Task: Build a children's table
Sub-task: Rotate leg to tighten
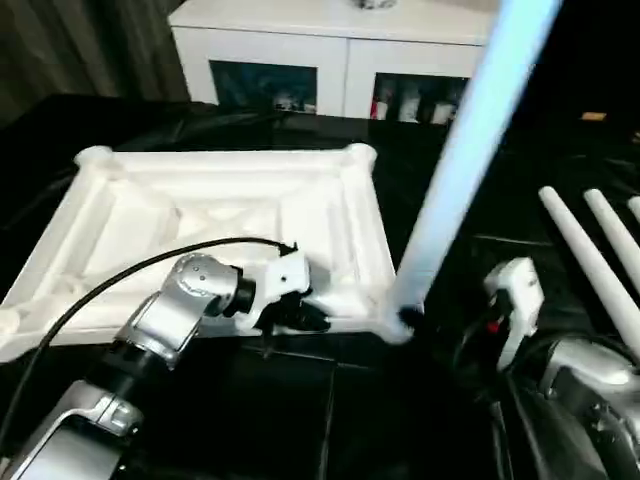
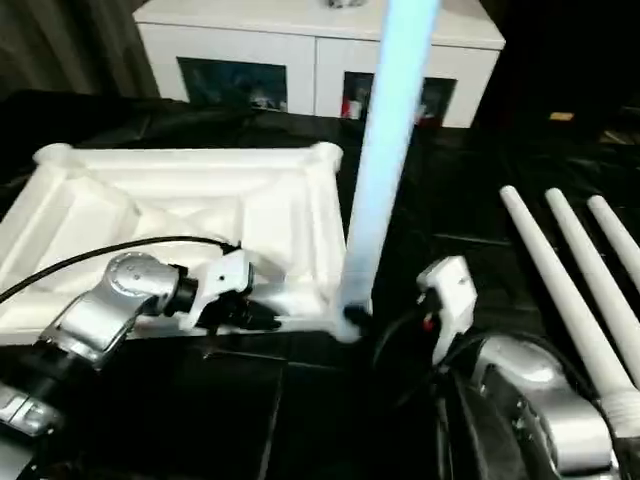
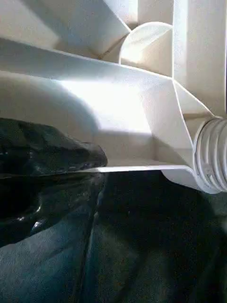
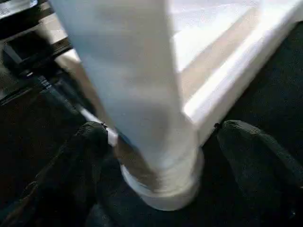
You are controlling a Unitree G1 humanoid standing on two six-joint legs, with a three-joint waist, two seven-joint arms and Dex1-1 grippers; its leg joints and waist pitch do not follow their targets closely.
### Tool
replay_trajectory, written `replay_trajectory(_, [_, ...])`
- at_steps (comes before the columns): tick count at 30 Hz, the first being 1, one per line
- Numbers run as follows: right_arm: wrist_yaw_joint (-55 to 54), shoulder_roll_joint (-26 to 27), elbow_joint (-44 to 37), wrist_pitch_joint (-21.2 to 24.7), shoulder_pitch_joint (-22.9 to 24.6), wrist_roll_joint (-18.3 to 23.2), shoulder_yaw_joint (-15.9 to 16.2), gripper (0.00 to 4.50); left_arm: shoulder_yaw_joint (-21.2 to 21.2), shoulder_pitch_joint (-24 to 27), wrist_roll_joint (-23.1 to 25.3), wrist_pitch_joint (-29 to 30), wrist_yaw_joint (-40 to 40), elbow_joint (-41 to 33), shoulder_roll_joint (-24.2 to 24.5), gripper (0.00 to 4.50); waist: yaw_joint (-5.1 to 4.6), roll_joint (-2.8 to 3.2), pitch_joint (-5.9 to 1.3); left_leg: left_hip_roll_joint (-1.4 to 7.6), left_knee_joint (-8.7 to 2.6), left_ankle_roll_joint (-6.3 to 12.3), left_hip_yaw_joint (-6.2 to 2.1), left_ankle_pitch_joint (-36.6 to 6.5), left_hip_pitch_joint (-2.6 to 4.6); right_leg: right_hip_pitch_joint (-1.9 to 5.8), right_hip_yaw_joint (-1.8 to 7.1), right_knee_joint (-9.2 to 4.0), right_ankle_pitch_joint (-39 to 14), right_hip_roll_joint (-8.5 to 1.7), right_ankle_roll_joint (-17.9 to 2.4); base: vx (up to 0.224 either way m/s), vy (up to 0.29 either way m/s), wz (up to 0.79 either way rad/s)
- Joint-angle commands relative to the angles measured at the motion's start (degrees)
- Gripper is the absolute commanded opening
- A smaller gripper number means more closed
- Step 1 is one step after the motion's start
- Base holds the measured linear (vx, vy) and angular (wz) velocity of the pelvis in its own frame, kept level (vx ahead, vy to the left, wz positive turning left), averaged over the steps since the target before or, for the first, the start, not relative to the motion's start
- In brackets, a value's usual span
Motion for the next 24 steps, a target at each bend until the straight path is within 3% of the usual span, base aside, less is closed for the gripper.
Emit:
replay_trajectory(1, [1.1,-0.9,-1.3,0.2,0.3,-0.3,0.8,4.03,-0.8,0.2,-0.5,0.2,-1.3,-2.4,0.2,0.0,0.07,-0.27,-3.35,3.86,-4.59,1.24,-1.79,-15.0,1.5,2.0,2.67,-4.35,-11.4,-4.37,-13.8,0.0,0.0,0.0])
replay_trajectory(5, [0.6,-0.6,0.2,-1.3,-0.6,-2.3,2.1,3.87,-0.8,0.3,-0.5,0.7,-1.4,-3.2,0.1,0.0,0.29,-0.33,-3.54,3.76,-4.39,1.34,-1.77,-13.5,1.43,2.14,2.65,-4.09,-9.5,-4.39,-14.1,0.0,0.0,0.0])
replay_trajectory(13, [0.6,-0.6,0.2,-1.3,-0.6,-2.3,2.1,3.87,-0.8,0.4,-0.5,0.7,-1.4,-3.2,0.1,0.0,0.66,-0.3,-3.7,3.7,-4.12,2.19,-1.67,-12.0,1.5,2.24,2.56,-3.78,-6.8,-4.26,-14.8,0.0,0.0,0.0])
replay_trajectory(17, [0.8,0.6,1.1,-2.1,-1.0,-2.7,2.9,3.4,-1.0,0.3,-0.4,0.9,-1.3,-3.2,-0.2,0.0,0.64,-0.29,-3.64,3.65,-4.09,2.07,-1.68,-12.4,1.45,2.23,2.58,-3.88,-7.9,-4.34,-14.6,0.0,0.0,0.0])
replay_trajectory(24, [1.1,0.8,1.9,-3.0,-0.7,-3.2,3.5,2.97,-1.1,0.4,-0.3,1.1,-1.4,-3.5,-0.2,0.0,0.65,-0.27,-3.72,3.63,-3.99,2.16,-1.69,-12.0,1.48,2.31,2.54,-3.74,-7.2,-4.27,-14.8,0.0,0.0,0.0])
